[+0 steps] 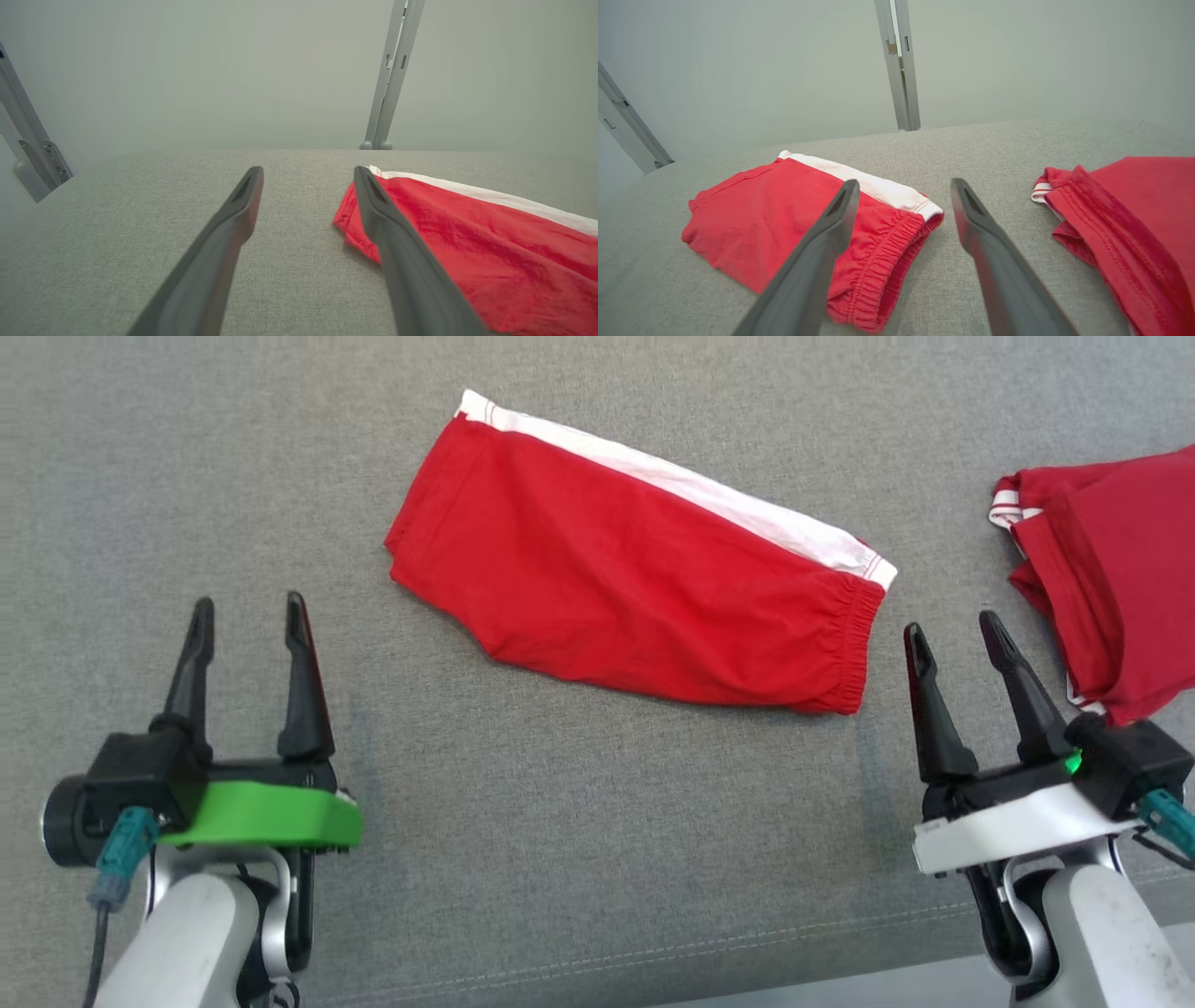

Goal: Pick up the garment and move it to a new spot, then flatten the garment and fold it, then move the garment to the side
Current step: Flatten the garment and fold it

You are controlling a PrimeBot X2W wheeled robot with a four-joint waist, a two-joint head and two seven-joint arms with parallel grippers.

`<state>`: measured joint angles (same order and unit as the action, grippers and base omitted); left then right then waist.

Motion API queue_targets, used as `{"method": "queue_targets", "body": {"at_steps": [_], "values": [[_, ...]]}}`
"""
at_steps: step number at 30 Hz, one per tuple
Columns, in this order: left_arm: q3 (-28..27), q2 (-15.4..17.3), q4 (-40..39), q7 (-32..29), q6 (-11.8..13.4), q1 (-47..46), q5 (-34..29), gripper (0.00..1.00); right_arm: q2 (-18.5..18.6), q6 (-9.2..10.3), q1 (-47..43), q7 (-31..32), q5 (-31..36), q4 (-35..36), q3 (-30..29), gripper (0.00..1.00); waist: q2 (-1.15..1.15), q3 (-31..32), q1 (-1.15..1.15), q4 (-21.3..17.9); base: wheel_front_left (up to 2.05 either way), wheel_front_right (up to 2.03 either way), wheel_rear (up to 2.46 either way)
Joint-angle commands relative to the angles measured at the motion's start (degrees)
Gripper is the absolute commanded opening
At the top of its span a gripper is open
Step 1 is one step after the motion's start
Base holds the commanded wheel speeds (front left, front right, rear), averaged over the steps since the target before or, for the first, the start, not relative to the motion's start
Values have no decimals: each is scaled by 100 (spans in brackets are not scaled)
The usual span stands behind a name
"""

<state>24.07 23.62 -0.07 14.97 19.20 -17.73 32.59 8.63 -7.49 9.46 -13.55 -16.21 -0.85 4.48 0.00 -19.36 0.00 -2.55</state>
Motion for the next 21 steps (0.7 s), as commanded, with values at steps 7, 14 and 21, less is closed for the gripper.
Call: {"method": "queue_targets", "body": {"at_steps": [7, 14, 21], "values": [[68, -84, 11, 23, 62, 667, -113, 100, -217, 2, -587, 148, 176, 118, -162, 100, 0, 578, 0, 142, 0, 0, 0], [250, -57, 114, -97, 5, 730, -155, 100, -320, 2, -825, 252, 263, 234, -182, 100, 0, 758, 0, 110, 0, 0, 0], [482, -141, 338, -283, -222, 291, -198, 100, -364, 2, -789, 281, 272, 287, -166, 100, 0, 737, 0, 100, 0, 0, 0]]}}
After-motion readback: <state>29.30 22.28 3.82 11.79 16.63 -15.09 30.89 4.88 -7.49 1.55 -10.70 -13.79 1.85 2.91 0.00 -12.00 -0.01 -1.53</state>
